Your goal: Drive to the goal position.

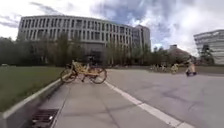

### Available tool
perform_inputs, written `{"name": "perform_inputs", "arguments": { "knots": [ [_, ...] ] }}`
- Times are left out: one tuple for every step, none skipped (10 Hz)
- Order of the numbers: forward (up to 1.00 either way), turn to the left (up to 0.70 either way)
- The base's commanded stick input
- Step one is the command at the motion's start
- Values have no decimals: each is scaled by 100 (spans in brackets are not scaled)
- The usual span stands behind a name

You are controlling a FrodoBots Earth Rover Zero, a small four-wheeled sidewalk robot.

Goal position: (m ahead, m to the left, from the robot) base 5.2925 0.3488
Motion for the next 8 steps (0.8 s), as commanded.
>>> {"name": "perform_inputs", "arguments": {
  "knots": [
    [70, 0],
    [70, 0],
    [70, 0],
    [70, 0],
    [70, 7],
    [70, 35],
    [70, 35],
    [70, 30]
  ]
}}
